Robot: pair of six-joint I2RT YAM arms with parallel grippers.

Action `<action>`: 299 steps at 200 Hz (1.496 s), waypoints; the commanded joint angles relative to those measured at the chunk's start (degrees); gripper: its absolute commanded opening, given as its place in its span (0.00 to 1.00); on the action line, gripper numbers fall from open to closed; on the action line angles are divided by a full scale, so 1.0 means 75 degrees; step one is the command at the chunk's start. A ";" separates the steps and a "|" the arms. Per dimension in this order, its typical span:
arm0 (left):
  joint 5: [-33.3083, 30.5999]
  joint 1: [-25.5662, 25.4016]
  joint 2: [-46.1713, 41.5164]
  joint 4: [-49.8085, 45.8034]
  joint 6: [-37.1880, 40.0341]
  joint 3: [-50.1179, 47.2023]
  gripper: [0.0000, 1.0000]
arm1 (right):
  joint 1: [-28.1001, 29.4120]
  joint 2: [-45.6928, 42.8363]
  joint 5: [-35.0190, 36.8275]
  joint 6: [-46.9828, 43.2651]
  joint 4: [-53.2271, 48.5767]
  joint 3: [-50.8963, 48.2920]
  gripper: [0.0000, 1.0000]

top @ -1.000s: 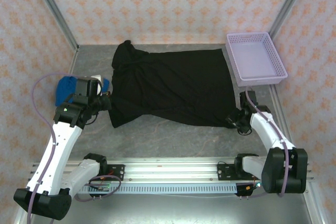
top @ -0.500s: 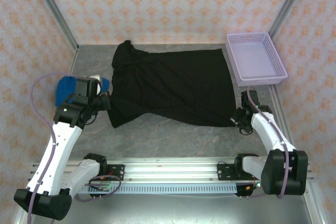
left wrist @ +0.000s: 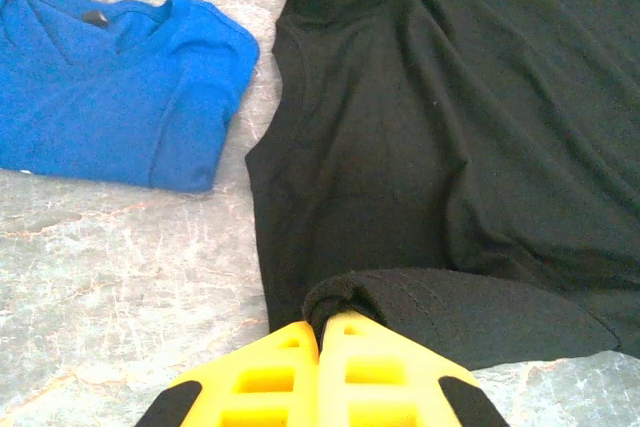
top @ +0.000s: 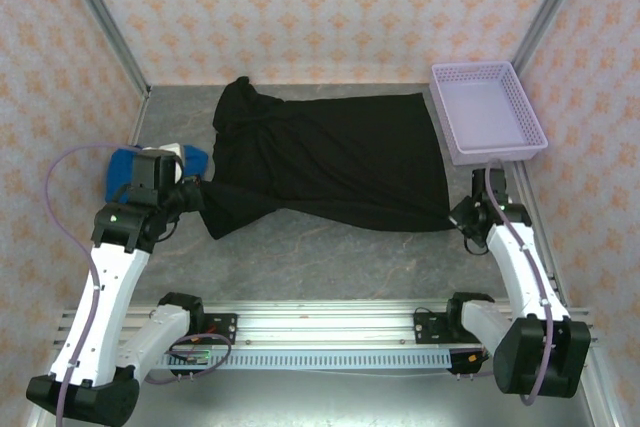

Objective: Fold the inside-out t-shirt

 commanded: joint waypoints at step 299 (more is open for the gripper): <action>-0.0963 0.0587 0.6996 0.1382 -0.0358 0.3832 0.00 | 0.1351 0.7290 0.2503 -0.1712 0.1525 0.5680 0.00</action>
